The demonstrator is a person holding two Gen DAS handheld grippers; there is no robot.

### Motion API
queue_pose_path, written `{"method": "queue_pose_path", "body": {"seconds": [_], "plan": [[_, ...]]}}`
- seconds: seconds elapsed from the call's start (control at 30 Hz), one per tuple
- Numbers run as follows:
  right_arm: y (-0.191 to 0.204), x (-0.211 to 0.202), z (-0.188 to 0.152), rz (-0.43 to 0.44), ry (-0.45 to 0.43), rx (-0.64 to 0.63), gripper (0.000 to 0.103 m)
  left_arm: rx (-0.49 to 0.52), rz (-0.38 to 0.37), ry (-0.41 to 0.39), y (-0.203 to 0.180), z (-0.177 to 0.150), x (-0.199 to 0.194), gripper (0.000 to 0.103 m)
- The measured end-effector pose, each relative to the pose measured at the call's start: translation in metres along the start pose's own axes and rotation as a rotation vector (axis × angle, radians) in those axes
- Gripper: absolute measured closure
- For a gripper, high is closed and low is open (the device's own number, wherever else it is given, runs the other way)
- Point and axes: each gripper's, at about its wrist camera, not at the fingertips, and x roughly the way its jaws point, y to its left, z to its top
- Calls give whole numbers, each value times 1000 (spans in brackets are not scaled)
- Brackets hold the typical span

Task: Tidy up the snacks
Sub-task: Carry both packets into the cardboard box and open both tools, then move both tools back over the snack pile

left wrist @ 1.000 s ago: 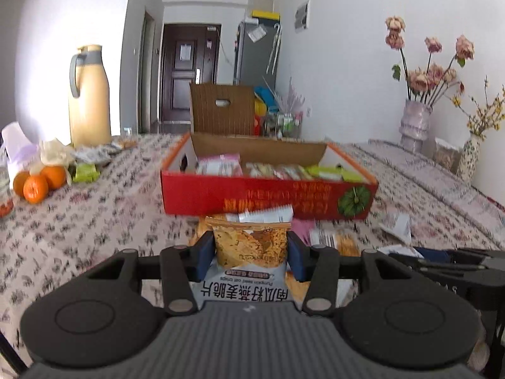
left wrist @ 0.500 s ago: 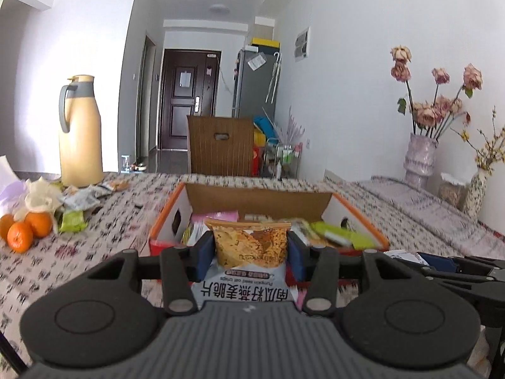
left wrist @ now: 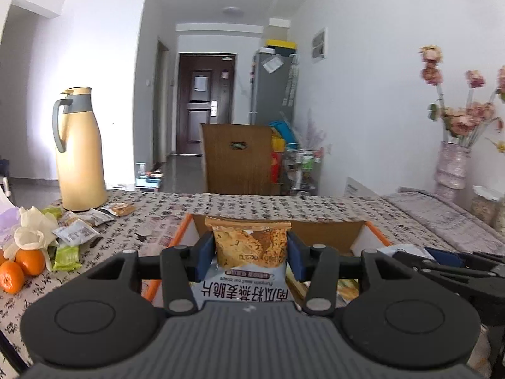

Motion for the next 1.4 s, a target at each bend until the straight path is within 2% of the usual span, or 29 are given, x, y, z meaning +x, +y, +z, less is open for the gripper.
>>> {"method": "queue_pose_path", "body": {"seconds": [0.2, 0.33, 0.47, 0.57, 0.6, 0.63, 0.67, 0.7, 0.73, 0.77, 1.07, 1.4], "plan": [[0, 40, 4, -19, 32, 31, 63, -10, 68, 39, -2, 7, 48, 54], [-1, 57, -4, -17, 64, 32, 63, -10, 89, 76, -2, -6, 73, 54], [-5, 64, -9, -7, 84, 42, 63, -9, 86, 112, 2, -19, 85, 54], [-6, 66, -11, -4, 92, 49, 58, -37, 83, 105, 7, -19, 81, 52], [-6, 65, -11, -2, 94, 52, 51, -44, 84, 94, 9, -19, 79, 46], [-7, 65, -11, 2, 97, 55, 38, -48, 89, 84, 10, -18, 76, 34], [-8, 65, -12, 2, 97, 58, 29, -52, 95, 69, 11, -18, 73, 25], [-8, 64, -12, -2, 95, 58, 12, -53, 101, 52, 10, -17, 70, 10], [-8, 63, -13, -6, 93, 58, 3, -56, 111, 36, 10, -17, 68, 0], [-8, 62, -13, -8, 91, 59, 1, -59, 123, 21, 10, -16, 65, 0], [-11, 62, -13, -3, 83, 80, 0, -97, 135, 19, 17, -11, 62, 0], [-6, 36, 1, -7, 40, 55, 0, -138, 125, -29, 19, 11, 25, 0]]}}
